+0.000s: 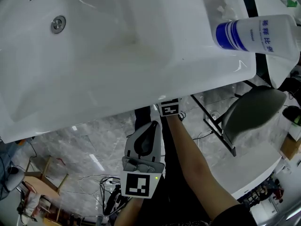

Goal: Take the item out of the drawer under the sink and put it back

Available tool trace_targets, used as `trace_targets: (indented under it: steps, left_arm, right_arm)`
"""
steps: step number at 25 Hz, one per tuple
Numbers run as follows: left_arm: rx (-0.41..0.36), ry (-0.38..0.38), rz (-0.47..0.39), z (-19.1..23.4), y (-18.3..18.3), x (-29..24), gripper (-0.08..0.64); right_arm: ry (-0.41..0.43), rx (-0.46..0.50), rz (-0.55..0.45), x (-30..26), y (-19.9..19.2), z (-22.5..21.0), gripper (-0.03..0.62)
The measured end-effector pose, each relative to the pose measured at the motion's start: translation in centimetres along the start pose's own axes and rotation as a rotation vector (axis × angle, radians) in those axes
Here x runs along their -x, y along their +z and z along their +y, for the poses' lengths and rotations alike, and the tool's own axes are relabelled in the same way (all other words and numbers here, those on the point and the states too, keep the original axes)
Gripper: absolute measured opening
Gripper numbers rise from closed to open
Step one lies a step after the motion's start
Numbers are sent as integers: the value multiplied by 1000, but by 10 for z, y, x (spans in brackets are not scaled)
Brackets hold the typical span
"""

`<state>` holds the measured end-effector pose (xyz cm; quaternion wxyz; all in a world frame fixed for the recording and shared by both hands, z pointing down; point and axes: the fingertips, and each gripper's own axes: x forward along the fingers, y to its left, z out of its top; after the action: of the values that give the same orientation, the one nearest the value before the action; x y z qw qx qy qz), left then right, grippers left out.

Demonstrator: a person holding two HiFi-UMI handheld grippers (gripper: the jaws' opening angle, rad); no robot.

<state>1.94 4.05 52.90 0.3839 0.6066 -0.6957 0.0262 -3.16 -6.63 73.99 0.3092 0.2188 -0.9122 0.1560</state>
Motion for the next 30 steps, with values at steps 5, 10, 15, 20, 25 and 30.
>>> trace_targets:
  steps: [5,10,15,20,25,30]
  left_arm:
    - [16,27,-4,9,1,3,0]
    - [16,25,-19,8,7,1,0]
    - [13,17,-12,7,9,0,0]
    - [16,16,-7,6,7,0,0]
    - [19,12,-6,5,6,0,0]
    - [21,8,-7,5,6,1,0]
  right_arm:
    - [4,17,7,1,1,1,143]
    - [14,20,25,6,-4,4,143]
    - [20,17,40,18,-14,8,143]
    - [35,17,63,31,-35,14,143]
    - [35,23,59,42,-39,16,143]
    - [29,12,75,53,-49,20,143]
